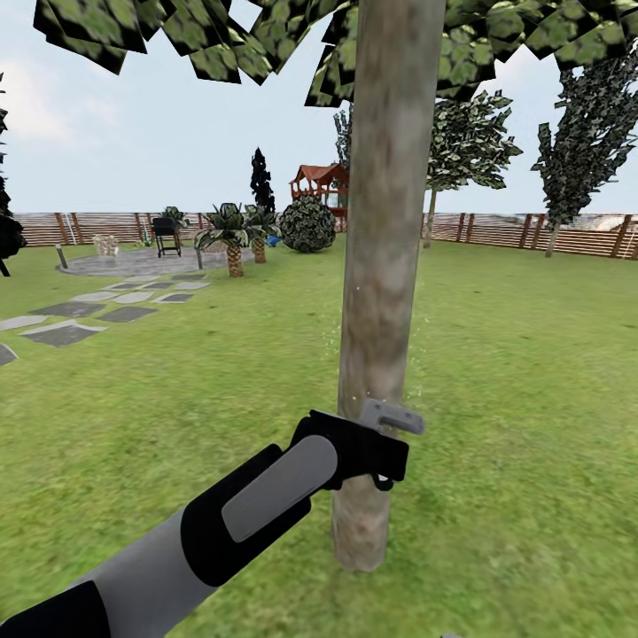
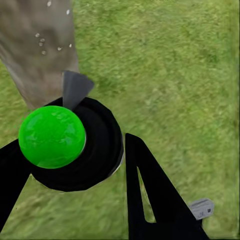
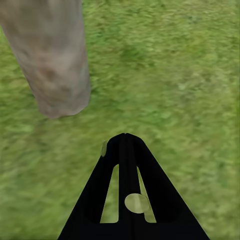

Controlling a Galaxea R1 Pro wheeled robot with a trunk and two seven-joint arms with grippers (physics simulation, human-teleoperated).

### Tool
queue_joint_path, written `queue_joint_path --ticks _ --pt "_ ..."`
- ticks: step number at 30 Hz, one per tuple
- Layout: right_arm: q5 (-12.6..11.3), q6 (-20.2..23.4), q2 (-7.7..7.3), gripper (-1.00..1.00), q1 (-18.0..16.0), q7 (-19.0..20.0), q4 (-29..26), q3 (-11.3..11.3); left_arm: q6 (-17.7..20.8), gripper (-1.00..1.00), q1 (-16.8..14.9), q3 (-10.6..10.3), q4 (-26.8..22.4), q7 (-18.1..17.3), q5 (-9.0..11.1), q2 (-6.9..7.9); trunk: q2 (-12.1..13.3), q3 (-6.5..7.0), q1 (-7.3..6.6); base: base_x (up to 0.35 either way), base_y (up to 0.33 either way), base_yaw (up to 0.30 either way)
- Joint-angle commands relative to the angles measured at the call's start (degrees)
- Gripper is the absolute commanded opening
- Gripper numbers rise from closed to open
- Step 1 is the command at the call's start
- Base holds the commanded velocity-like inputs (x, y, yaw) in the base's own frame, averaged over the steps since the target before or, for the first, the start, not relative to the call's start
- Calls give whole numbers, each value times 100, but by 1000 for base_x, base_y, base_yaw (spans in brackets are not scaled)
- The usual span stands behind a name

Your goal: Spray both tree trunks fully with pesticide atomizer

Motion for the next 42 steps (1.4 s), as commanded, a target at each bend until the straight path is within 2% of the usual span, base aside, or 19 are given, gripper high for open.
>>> queue_joint_path --ticks 1,3,5,9,11,13,16,21,25,27,29,37,39,42 --pt "-43 -24 -5 -100 -5 -31 2 34 39 -100 -6 -3 -4 -14 34 3 -11 -12 3 1 0 0" --pt "-45 -24 -7 -100 -3 -32 2 34 53 -100 -2 -4 -4 -283 24 23 -11 -12 3 0 0 0" --pt "-46 -25 -9 -100 -5 -32 2 34 40 -100 -1 -1 -4 -366 5 35 -11 -12 3 0 0 0" --pt "-47 -24 -11 -100 -4 -31 2 34 -26 -100 0 22 2 -363 -37 48 -11 -12 3 0 0 0" --pt "-49 -24 -8 -100 -5 -31 2 34 -267 -100 1 37 9 -286 -47 48 -11 -12 3 0 0 0" --pt "-49 -24 -6 -100 -6 -31 6 34 -565 -100 1 43 14 -88 -50 48 -11 -12 3 0 0 0" --pt "-52 -24 -6 -100 -6 -31 11 34 -1070 -100 1 43 15 580 -53 43 -11 -12 3 0 0 0" --pt "-54 -24 -7 -100 -6 -31 18 34 -1285 -100 -2 36 7 931 -54 24 -11 -12 3 0 0 0" --pt "-51 -24 -8 -100 -6 -31 19 34 -1346 -100 -7 27 -7 1047 -54 -2 -11 -12 3 0 0 0" --pt "-54 -24 -9 -100 -6 -31 20 34 -1515 -100 -13 26 -4 1346 -54 -9 -11 -12 3 0 0 0" --pt "-54 -24 -7 -100 -6 -31 20 34 -1579 -100 -15 28 8 1453 -54 -2 -11 -12 3 0 0 0" --pt "-53 -24 -7 -100 -6 -31 38 31 -1552 -100 -32 9 9 1530 -27 -20 -11 -12 3 153 0 0" --pt "-50 -24 -6 -100 -6 -31 78 28 -1469 -100 -42 4 7 1529 -17 -41 -11 -12 3 304 0 0" --pt "-47 -24 -4 -100 -6 -31 113 26 -1100 -100 -49 -2 6 1524 0 -84 -11 -12 3 141 0 0"
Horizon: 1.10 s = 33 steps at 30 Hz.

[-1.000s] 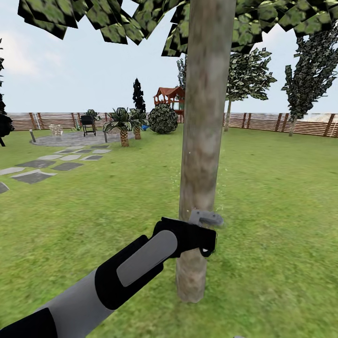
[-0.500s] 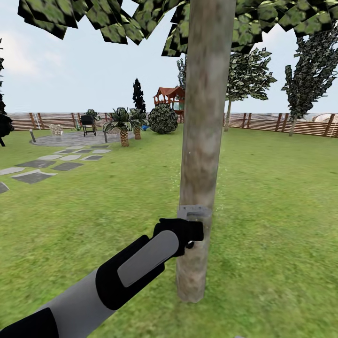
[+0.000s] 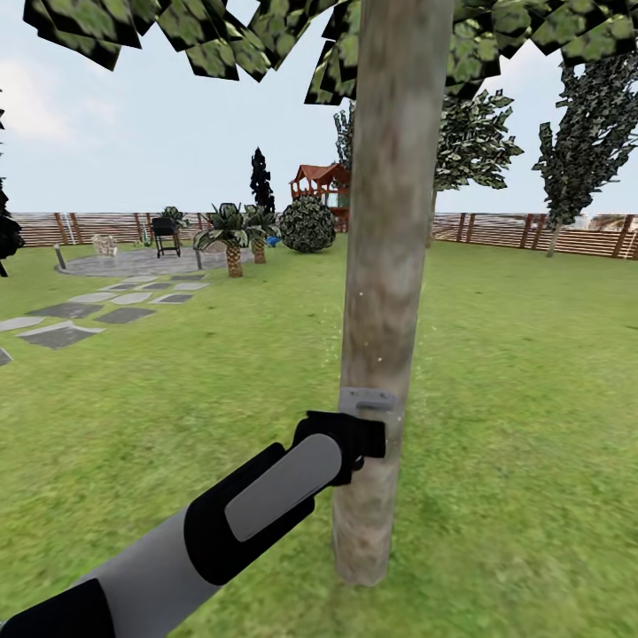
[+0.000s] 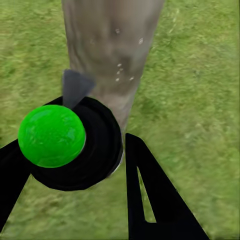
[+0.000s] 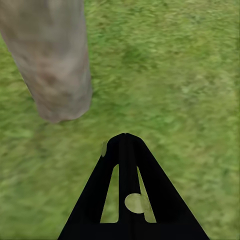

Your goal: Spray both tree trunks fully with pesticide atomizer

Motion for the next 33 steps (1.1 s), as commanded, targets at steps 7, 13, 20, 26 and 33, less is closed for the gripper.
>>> queue_joint_path --ticks 7,13,20,26,33 --pt "-42 -31 -2 -100 -5 -29 15 33 255 -100 -11 -5 -4 -143 39 -25 -11 -12 4 20 0 0" --pt "-37 -32 -2 -100 -5 -29 15 32 508 -100 -9 -11 -4 -521 39 -27 -11 -12 4 1 0 0" --pt "-42 -33 -2 -100 -5 -29 15 32 634 -100 -3 -12 5 -685 39 -21 -11 -12 4 0 0 0" --pt "-44 -32 -2 -100 -5 -29 15 25 548 -100 15 16 28 -148 33 -4 -11 -12 4 0 0 0" --pt "-45 -32 -2 -100 -5 -29 15 24 204 -100 21 16 31 309 21 -1 -11 -12 4 0 0 0"
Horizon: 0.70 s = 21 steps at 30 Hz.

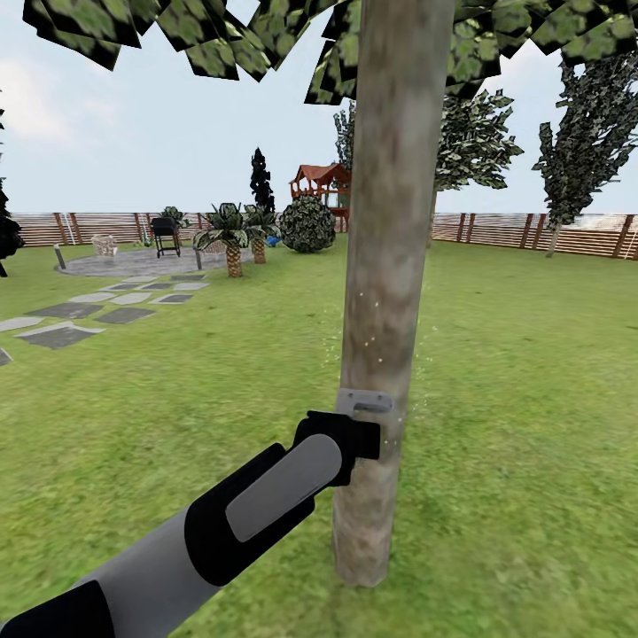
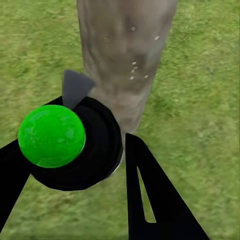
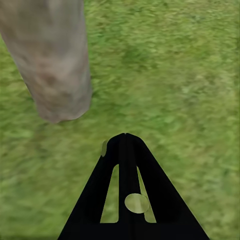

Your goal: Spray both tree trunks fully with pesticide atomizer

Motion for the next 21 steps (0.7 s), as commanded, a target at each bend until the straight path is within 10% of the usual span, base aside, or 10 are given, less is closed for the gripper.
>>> queue_joint_path --ticks 1,12,21 --pt "-44 -25 -3 -100 -5 -29 2 33 49 -100 -8 -2 -3 46 48 -1 -11 -12 3 0 0 0" --pt "-43 -25 -3 -100 -5 -29 2 33 65 -100 -22 2 445 13 726 9 -11 -12 3 0 0 0" --pt "-45 -25 -3 -100 -5 -29 2 32 10 -100 -15 25 1015 -3 771 24 -11 -12 3 0 0 0"
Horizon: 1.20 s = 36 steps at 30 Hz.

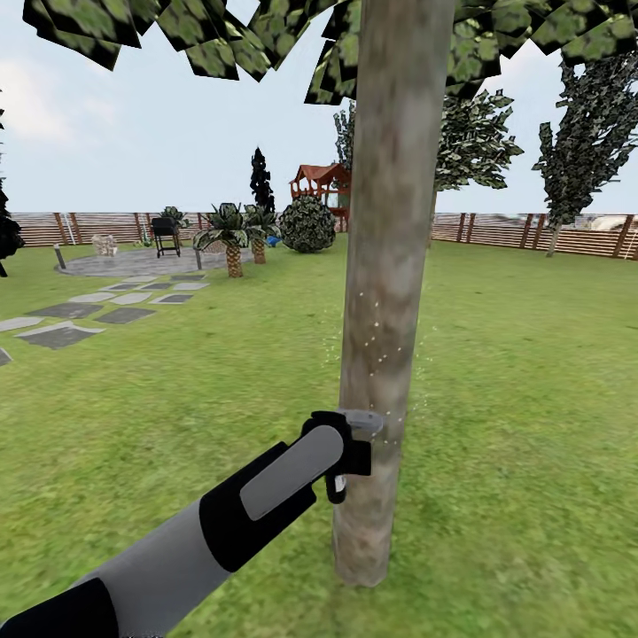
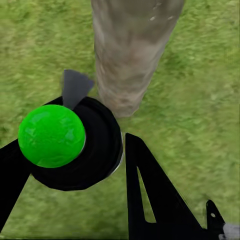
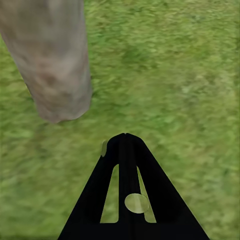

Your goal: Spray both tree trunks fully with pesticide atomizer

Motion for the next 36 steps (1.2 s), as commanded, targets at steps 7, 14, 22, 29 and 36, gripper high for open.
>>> queue_joint_path --ticks 7,14,22,29,36 --pt "-44 -19 -3 -100 -5 -28 -4 32 55 -100 -12 20 375 33 386 0 -12 -12 3 0 0 0" --pt "-44 -19 -9 -100 -5 -28 -6 32 70 -100 -8 574 585 24 486 1 -12 -12 3 0 0 0" --pt "-52 -16 -12 -100 -5 -33 -6 26 82 -100 -8 646 633 -118 615 13 -12 -12 3 0 31 -5" --pt "-56 -16 -12 -100 -5 -37 -13 3 85 -100 -8 655 634 -124 621 10 -12 -12 3 -132 151 -195" --pt "-62 -18 -12 -100 -5 -37 -24 -11 91 -100 -8 655 634 -132 634 9 -12 -12 3 -228 240 -231"
